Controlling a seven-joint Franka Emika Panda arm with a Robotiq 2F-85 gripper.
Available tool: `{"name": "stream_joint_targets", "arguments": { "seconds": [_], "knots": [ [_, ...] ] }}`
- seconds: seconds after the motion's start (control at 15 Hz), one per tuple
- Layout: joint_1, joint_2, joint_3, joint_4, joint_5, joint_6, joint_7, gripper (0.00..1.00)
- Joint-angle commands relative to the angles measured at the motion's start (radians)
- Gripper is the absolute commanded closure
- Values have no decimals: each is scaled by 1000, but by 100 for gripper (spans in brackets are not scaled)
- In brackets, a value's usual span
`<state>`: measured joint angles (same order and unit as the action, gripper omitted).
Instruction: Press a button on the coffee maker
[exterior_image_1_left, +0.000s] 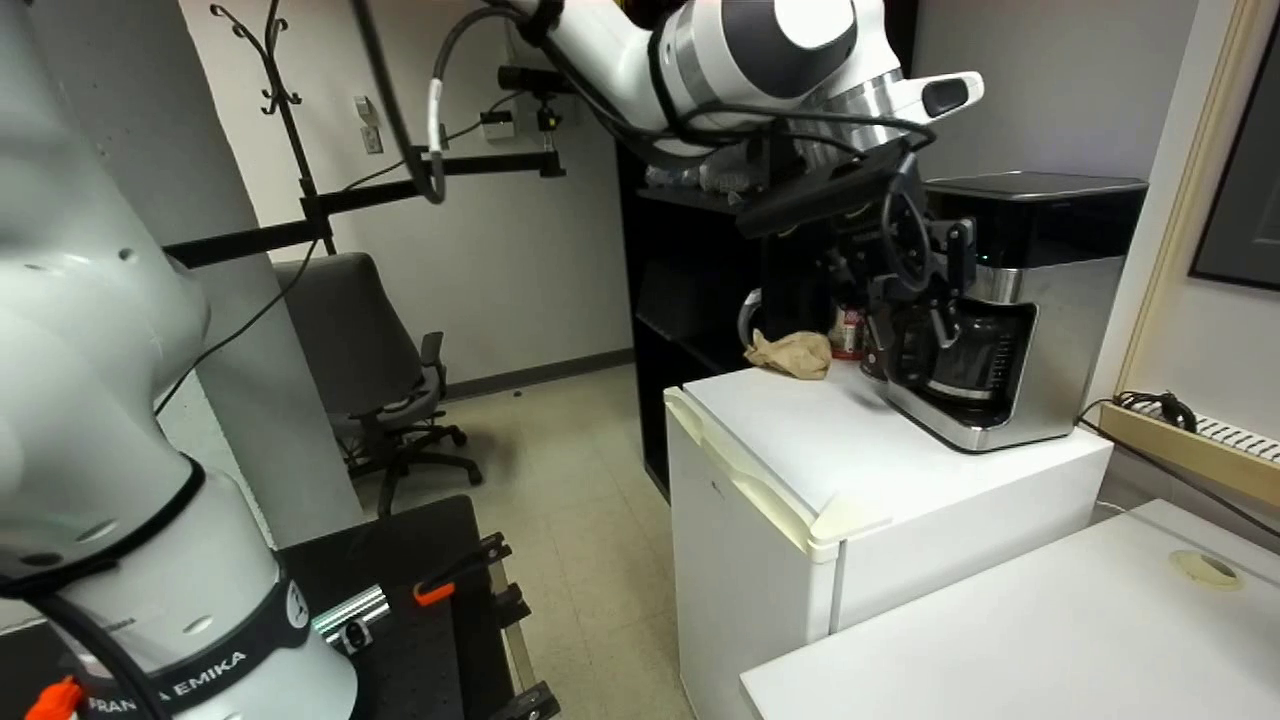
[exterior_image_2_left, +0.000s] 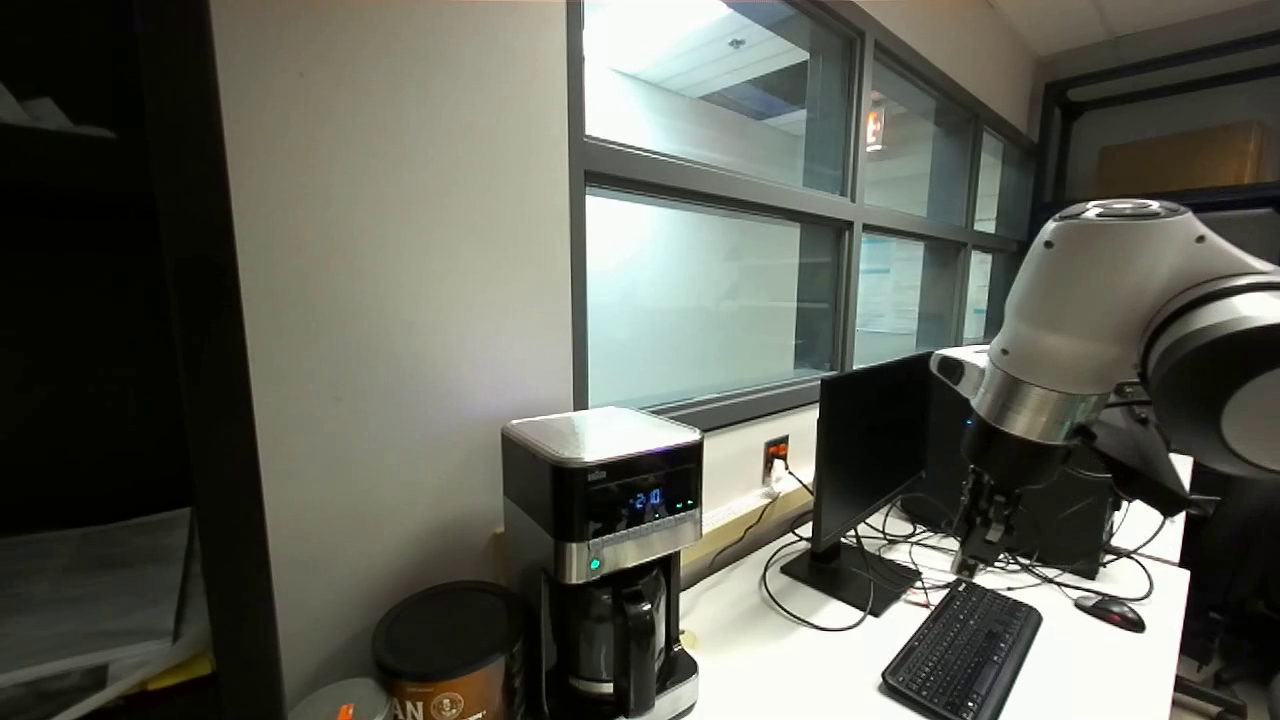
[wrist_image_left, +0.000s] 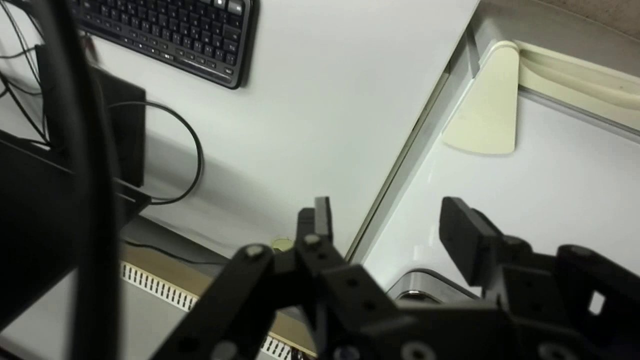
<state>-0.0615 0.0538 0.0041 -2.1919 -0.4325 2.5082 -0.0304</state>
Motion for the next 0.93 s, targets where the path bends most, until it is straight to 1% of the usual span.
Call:
{"name": "stream_joint_targets", "arguments": {
  "seconds": [0.0, 0.2, 0.27, 0.67, 0.87],
  "knots": [
    [55, 143, 4, 181, -73, -76, -34, 72],
    [101, 235, 4, 299, -125, -117, -70, 94],
    [116, 261, 1, 333, -145, -124, -78, 99],
    [180, 415, -6, 551, -221, -172, -139, 100],
    [199, 485, -8, 650, -259, -180, -164, 100]
  ]
}}
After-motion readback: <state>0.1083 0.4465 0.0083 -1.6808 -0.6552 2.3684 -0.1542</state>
